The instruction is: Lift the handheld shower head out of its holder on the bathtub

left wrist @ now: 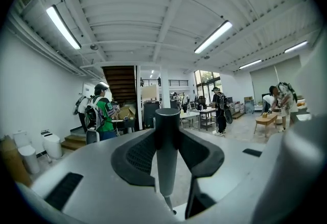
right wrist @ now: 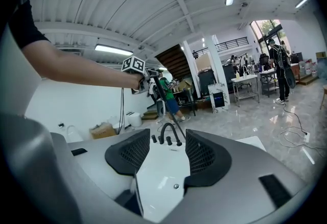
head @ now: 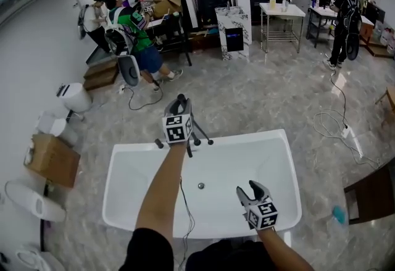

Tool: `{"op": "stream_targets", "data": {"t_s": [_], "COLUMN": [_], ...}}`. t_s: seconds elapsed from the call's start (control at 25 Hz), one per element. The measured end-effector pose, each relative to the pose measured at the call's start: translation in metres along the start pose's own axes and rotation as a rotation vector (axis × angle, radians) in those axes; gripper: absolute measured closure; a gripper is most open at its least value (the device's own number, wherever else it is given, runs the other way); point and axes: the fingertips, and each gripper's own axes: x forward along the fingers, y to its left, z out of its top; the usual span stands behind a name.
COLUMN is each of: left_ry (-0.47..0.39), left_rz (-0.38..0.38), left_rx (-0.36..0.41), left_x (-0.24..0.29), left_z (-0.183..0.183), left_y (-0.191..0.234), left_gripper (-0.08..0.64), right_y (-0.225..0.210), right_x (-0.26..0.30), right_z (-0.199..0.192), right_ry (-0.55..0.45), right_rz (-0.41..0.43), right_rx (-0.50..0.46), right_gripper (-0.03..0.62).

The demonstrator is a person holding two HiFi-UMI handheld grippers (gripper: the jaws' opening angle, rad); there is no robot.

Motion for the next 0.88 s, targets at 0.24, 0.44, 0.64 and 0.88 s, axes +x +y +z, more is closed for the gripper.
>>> {"op": "stream_targets", "data": {"t_s": [0.24,0.44,0.64,0.88], "left_ry": [-0.026,-0.065,-0.101,-0.092], "left_rz": [-0.010,-0.024,-0.017,-0.014], "left_rx": [0.002,0.031,-0.021,-0.039], "left_x": [-0.018,-0.034,-0.048,-0.061], "left_z": [0.021,0.050,0.071,0.066], "left_y": [-0.001,0.004,0.015,0.022], "left_gripper": [0.428,0.428,0.428,0.428], "right_y": [0.016,0.029,0.037,0.044], "right_x": [0.000,0.002,0.010,0.019], "right_z": [0.017,0.023,0.027,0.041], "right_ry": [-0.032,-0.030,-0.033,-0.048], "right_rz": [0.008,0.025,0.033,0.020], "right_rx": [0.015,-0.022,-0.052,-0.080], "right_gripper": [0.388,0.390,0.393,0.413]}}
